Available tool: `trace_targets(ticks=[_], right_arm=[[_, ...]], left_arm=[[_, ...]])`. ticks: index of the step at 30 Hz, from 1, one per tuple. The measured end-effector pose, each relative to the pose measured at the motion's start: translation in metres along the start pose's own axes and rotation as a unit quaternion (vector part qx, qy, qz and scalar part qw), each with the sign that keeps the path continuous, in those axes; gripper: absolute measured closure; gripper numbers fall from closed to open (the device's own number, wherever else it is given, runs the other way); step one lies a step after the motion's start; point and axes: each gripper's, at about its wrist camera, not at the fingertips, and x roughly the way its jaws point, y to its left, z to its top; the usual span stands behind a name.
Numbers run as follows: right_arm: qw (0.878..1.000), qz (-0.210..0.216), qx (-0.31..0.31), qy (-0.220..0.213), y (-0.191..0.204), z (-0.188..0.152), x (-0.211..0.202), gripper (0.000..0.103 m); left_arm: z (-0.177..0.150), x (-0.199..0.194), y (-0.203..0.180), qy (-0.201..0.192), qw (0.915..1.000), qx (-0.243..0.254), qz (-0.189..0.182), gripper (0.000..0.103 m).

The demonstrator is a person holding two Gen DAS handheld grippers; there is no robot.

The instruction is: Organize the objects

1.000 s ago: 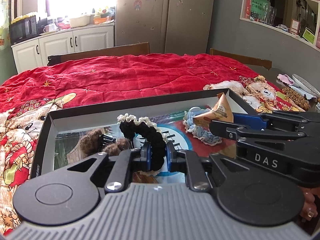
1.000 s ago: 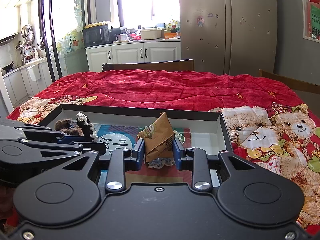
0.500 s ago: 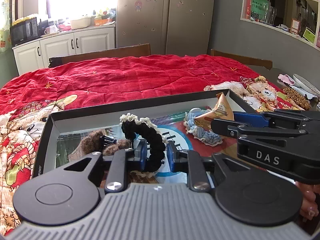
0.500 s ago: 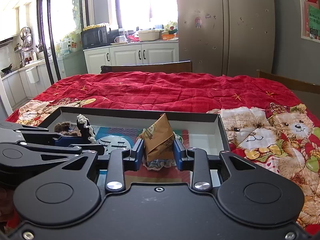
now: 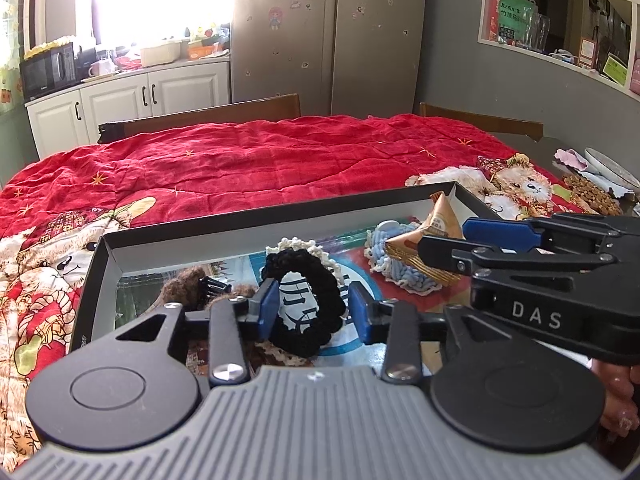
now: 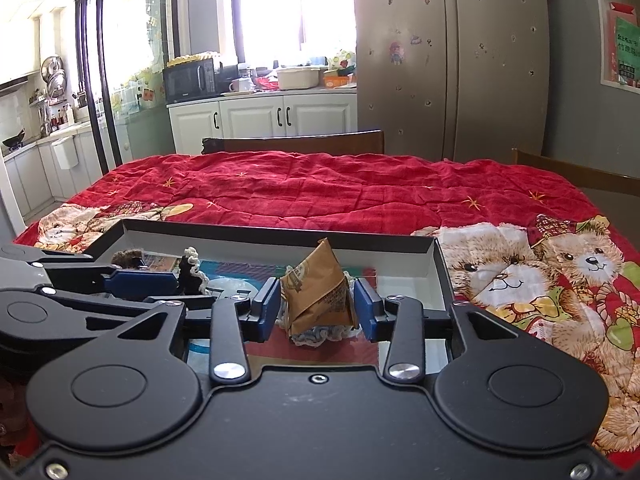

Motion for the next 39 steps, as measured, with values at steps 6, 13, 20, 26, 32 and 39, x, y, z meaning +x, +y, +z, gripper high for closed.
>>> trace_targets(ticks=[6, 13, 20, 26, 32, 39], right_arm=[[1.0, 0.002, 0.001, -0.007, 0.0, 0.002, -0.004, 0.062], [1.0, 0.003, 0.011, -0.019, -0.003, 0.005, -0.013, 0.053], [0.999, 0.005, 0.018, -0.032, -0.007, 0.009, -0.027, 0.048], [0.999, 0.009, 0.031, -0.042, -0.012, 0.011, -0.042, 0.047], [0.998, 0.017, 0.049, -0.046, -0.019, 0.013, -0.054, 0.045], [0.998, 0.018, 0.047, -0.046, -0.016, 0.013, -0.062, 0.044]], left_arm=[[0.0, -0.002, 0.0, -0.003, 1.0, 0.0, 0.003, 0.044], [-0.001, -0.008, -0.002, -0.015, 0.9999, 0.0, 0.007, 0.037], [-0.002, -0.02, -0.01, -0.025, 0.9996, 0.011, 0.002, 0.037], [-0.002, -0.032, -0.01, -0.028, 0.9995, 0.012, 0.002, 0.037], [-0.003, -0.043, -0.007, -0.029, 0.9995, 0.009, 0.001, 0.037], [-0.002, -0.057, -0.004, -0.03, 0.9995, 0.003, -0.008, 0.037]])
